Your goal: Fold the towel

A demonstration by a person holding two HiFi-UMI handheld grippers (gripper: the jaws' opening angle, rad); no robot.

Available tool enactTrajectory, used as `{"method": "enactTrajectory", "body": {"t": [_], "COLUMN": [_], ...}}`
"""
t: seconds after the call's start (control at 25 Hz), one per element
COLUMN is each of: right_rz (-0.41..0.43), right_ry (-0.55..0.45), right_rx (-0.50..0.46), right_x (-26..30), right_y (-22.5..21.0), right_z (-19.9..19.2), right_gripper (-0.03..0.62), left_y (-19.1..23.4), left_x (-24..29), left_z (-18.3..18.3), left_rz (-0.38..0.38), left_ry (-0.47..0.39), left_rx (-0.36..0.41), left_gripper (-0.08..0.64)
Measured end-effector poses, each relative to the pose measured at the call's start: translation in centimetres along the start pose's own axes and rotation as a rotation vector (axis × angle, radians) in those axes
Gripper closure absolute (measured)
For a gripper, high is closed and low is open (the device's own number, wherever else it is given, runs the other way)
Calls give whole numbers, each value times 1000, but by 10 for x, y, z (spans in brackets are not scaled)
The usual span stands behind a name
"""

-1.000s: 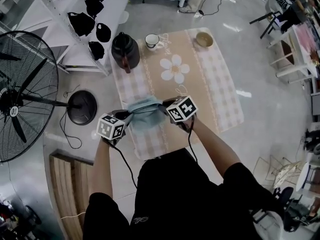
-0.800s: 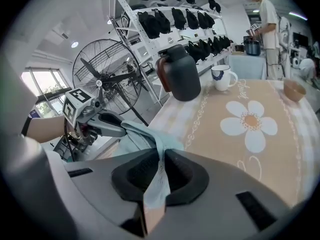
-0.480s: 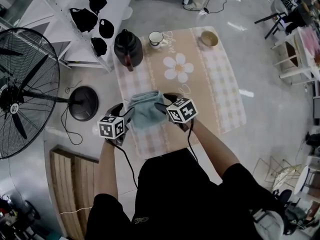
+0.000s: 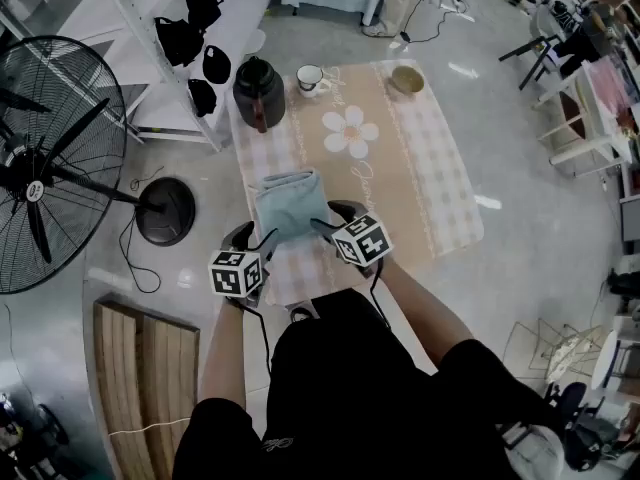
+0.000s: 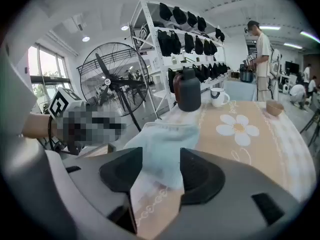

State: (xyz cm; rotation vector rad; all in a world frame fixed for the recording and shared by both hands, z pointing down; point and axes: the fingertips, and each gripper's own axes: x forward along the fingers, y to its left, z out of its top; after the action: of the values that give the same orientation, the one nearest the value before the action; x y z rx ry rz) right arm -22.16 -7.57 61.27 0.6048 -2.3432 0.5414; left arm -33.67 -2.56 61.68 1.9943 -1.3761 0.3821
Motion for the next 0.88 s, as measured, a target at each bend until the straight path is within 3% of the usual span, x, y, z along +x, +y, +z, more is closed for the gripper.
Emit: {"method": "enactTrajectory", "body": {"t": [0.04,0.16,0.2,0.28,0.6,0.72,0.88], "right_rz": [-8,-53,-64,-77,-107,-121,-182], "right_ry": [4,-3,-8,-14,6,-45,-194], "right_rx": [-4,-12,-11,-7,-54,-62,-47], "right_x": [-6,-30,-37,-52,-92,-113,-170], "right_y": [7,27,33,45,69,59,40], "right_z": [-8,-33,-41,-56,-100,-82,-26], "right_gripper": [365,559,583,591,591,591,591], "left_y": [-10,-41,-51,-67,-119,-137,-163], "left_x": [-5,-19,-24,-32,-41,-40,-53], "left_z": [-9,-38,-47,-59,-87,-61,22], "left_rz": [-5,-37,-43,-44,-28,-19,12], "left_ry": [5,27,30,25,32,-33,-201], "left_rx": [3,13,18,24,-40,-26,37], "left_gripper": [307,342,386,546,555,555,555]}}
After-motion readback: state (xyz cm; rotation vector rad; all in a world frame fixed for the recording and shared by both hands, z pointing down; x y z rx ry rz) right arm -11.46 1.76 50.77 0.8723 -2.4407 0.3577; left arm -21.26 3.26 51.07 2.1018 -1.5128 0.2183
